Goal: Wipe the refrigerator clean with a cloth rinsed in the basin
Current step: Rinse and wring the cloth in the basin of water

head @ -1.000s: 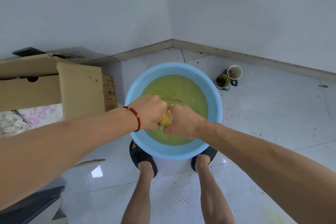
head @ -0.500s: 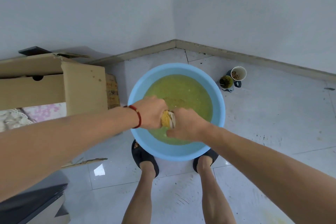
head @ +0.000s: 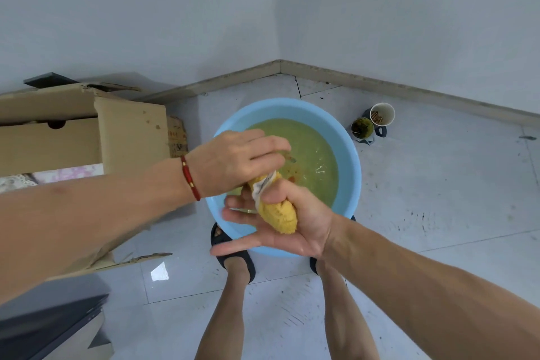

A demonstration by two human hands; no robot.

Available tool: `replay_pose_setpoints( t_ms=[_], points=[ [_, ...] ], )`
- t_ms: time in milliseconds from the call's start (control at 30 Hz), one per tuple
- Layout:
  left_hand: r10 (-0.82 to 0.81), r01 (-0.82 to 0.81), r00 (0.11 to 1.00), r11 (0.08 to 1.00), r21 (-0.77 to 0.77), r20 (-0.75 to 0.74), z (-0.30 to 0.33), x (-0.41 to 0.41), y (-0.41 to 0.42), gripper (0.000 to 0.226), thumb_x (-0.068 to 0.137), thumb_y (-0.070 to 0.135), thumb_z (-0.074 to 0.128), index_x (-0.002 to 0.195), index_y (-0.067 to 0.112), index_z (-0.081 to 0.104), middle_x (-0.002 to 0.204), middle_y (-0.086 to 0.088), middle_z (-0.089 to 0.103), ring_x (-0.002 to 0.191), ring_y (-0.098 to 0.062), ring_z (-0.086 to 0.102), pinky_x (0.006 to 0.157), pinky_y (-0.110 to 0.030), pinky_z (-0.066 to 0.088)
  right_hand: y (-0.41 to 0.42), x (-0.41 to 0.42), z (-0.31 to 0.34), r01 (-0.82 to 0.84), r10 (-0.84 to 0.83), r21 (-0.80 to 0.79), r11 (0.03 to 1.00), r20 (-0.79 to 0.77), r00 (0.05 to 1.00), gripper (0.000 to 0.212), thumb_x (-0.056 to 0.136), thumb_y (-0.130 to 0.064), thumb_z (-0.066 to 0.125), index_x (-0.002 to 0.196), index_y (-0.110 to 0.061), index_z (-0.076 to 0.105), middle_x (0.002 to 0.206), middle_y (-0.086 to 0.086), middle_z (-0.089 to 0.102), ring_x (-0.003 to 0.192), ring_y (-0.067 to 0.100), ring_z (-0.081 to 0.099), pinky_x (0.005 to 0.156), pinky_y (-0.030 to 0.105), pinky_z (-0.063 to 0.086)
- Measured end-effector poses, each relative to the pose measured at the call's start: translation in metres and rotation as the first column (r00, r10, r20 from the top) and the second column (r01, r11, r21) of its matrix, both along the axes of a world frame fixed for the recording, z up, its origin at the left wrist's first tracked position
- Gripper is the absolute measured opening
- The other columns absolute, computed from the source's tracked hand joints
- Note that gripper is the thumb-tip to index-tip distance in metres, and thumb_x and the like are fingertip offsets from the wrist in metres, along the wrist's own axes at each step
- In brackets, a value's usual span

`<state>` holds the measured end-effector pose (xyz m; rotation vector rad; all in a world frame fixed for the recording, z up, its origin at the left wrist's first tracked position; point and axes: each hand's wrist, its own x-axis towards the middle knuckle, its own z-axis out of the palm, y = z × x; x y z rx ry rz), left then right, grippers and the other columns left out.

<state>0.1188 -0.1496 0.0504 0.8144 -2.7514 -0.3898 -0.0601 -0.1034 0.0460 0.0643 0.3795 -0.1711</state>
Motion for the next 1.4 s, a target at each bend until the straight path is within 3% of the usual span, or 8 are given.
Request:
replay_pose_setpoints(
  t_ms=[100, 233, 333, 500, 867, 1067, 1267, 1400],
  points=[
    [-0.076, 0.081, 0.995, 0.993, -0.087, 0.059, 0.007, 0.003, -0.008, 0.021, 0.095, -0.008, 0.057, 0.084, 0.005, 0.071, 0.093, -0.010, 0.071, 0.063, -0.023, 0.053, 0.051, -0.030, 0.038, -0.010, -0.008, 0.004, -0.001, 0.003, -0.031, 1.000, 0.056, 0.998, 0.043, 0.099, 0.006, 0.039, 0.141, 0.002, 0.049, 0.142, 0.027, 0.055, 0.132, 0.043, 0.058, 0.087, 0.039, 0.064],
    [-0.065, 0.069, 0.972, 0.998, -0.007, 0.226, 0.011, 0.010, -0.006, 0.021, 0.087, -0.013, 0.052, 0.085, 0.007, 0.058, 0.073, -0.008, 0.055, 0.054, -0.022, 0.046, 0.040, -0.028, 0.024, -0.034, -0.009, 0.006, -0.369, 0.243, -0.346, 0.863, -0.356, 0.902, 0.019, 0.102, -0.011, 0.063, 0.083, -0.008, 0.059, 0.076, 0.002, 0.066, 0.047, 0.005, 0.046, 0.033, 0.015, 0.025],
    [0.006, -0.052, 0.898, 0.994, 0.094, 0.439, 0.016, -0.009, 0.000, 0.016, 0.072, -0.005, 0.054, 0.077, 0.009, 0.057, 0.062, -0.005, 0.052, 0.043, -0.025, 0.047, 0.047, -0.021, 0.007, -0.035, 0.001, -0.001, -0.656, 0.216, -0.464, 0.596, -0.694, 0.687, 0.016, 0.091, -0.010, 0.068, 0.081, -0.010, 0.055, 0.059, 0.001, 0.044, 0.046, 0.014, 0.033, 0.039, 0.021, 0.023],
    [0.113, -0.443, 0.657, 0.858, 0.260, 0.745, 0.004, -0.042, 0.008, 0.004, 0.079, 0.015, 0.059, 0.082, 0.016, 0.062, 0.067, -0.001, 0.051, 0.068, -0.030, 0.055, 0.058, -0.031, 0.036, -0.035, 0.004, -0.011, -0.887, -0.197, -0.461, -0.007, -0.869, 0.453, 0.009, 0.090, -0.018, 0.063, 0.083, -0.017, 0.057, 0.074, 0.000, 0.064, 0.072, 0.026, 0.061, 0.060, 0.028, 0.044],
    [0.322, -0.674, 0.738, 0.295, 0.677, 0.594, -0.029, -0.035, 0.027, 0.034, 0.070, 0.001, 0.067, 0.047, 0.013, 0.044, 0.045, 0.000, 0.043, 0.045, -0.015, 0.042, 0.044, -0.028, 0.037, -0.033, -0.001, -0.023, -0.822, -0.298, -0.259, -0.506, -0.843, 0.449, 0.022, 0.099, -0.013, 0.049, 0.120, -0.006, 0.052, 0.095, 0.008, 0.065, 0.086, 0.035, 0.069, 0.066, 0.037, 0.038],
    [0.353, -0.604, 0.743, -0.012, 0.797, 0.569, -0.009, -0.022, 0.027, 0.047, 0.063, -0.012, 0.064, 0.050, 0.014, 0.028, 0.047, 0.002, 0.024, 0.043, -0.014, 0.022, 0.044, -0.025, 0.017, -0.037, 0.005, -0.005, -0.759, -0.318, -0.250, -0.601, -0.796, 0.515, 0.022, 0.100, -0.015, 0.049, 0.120, -0.007, 0.048, 0.094, 0.007, 0.066, 0.073, 0.031, 0.059, 0.064, 0.037, 0.038],
    [0.406, -0.637, 0.747, 0.211, 0.742, 0.526, 0.050, -0.028, 0.023, 0.027, 0.079, 0.003, 0.071, 0.069, 0.020, 0.053, 0.060, 0.005, 0.054, 0.054, -0.010, 0.051, 0.042, -0.012, 0.036, -0.042, 0.005, 0.042, -0.857, -0.334, -0.272, -0.437, -0.835, 0.436, 0.029, 0.095, -0.018, 0.057, 0.120, -0.012, 0.043, 0.075, -0.003, 0.046, 0.070, 0.031, 0.056, 0.061, 0.039, 0.041],
    [0.501, -0.441, 0.805, 0.145, 0.886, 0.319, 0.118, -0.012, 0.042, 0.047, 0.078, 0.024, 0.086, 0.119, 0.029, 0.063, 0.100, 0.011, 0.072, 0.085, -0.002, 0.068, 0.072, -0.014, 0.054, -0.043, -0.007, 0.112, -0.889, -0.271, -0.400, -0.222, -0.851, 0.451, 0.067, 0.075, -0.037, 0.086, 0.126, -0.018, 0.047, 0.116, 0.001, 0.056, 0.099, 0.028, 0.061, 0.084, 0.043, 0.053]
  ],
)
